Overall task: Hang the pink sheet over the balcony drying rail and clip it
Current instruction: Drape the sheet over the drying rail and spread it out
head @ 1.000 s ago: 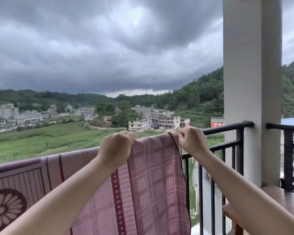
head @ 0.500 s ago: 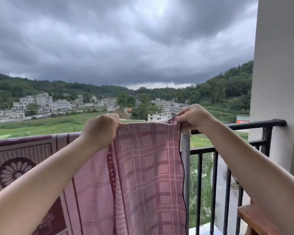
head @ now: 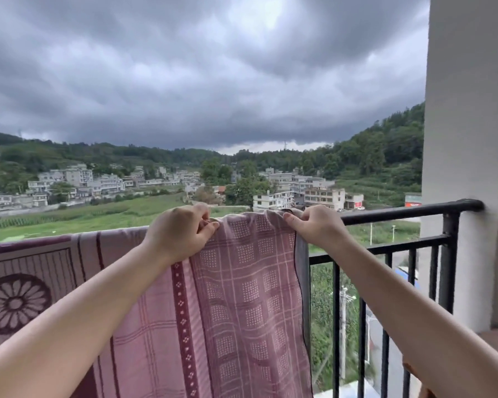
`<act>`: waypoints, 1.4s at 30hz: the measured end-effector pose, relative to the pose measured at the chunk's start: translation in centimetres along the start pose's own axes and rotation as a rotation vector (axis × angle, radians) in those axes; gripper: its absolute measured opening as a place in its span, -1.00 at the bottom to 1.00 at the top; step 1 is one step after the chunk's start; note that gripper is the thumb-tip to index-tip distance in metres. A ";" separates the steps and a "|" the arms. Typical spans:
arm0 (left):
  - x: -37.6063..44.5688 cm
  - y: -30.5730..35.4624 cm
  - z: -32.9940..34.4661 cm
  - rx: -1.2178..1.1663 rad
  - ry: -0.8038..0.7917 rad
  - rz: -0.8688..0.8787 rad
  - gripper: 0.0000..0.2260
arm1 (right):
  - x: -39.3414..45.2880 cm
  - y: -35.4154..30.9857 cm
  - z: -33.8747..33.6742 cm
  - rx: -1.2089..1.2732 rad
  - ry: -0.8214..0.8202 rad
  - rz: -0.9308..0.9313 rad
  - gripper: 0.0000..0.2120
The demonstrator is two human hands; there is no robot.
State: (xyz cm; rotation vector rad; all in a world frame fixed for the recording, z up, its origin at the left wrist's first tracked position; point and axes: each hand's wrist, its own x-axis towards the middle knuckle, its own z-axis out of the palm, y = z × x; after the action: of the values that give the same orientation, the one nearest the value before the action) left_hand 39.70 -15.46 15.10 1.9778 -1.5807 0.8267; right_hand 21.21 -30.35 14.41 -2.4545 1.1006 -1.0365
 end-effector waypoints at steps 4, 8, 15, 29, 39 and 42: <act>-0.2 -0.1 0.0 0.057 -0.035 0.017 -0.72 | 0.5 -0.3 0.6 0.129 0.129 0.017 -0.69; 0.3 -0.1 -0.2 0.066 -0.091 0.014 -0.73 | 1.3 -1.9 0.0 0.003 0.171 -0.057 -0.87; 0.0 -0.7 -0.1 0.176 -0.083 0.032 -0.68 | 4.2 -4.7 -1.0 -0.369 -0.065 -0.042 -0.69; 3.9 2.6 2.0 0.085 -0.030 -0.099 -0.74 | 8.2 0.6 -0.9 0.214 -0.230 0.516 -0.75; -0.8 -1.0 0.4 0.110 0.130 -0.012 -0.66 | 2.2 -2.5 1.8 -0.227 0.365 -0.271 -0.84; -3.5 -4.1 -1.0 0.186 0.150 -0.105 -0.55 | -0.1 -7.8 5.6 -0.166 0.289 -0.550 -0.85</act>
State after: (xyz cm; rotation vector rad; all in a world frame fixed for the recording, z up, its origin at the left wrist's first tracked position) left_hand 42.95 -11.41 13.36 2.0525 -1.3457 1.0866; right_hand 29.38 -25.30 14.17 -2.8927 0.5977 -1.5493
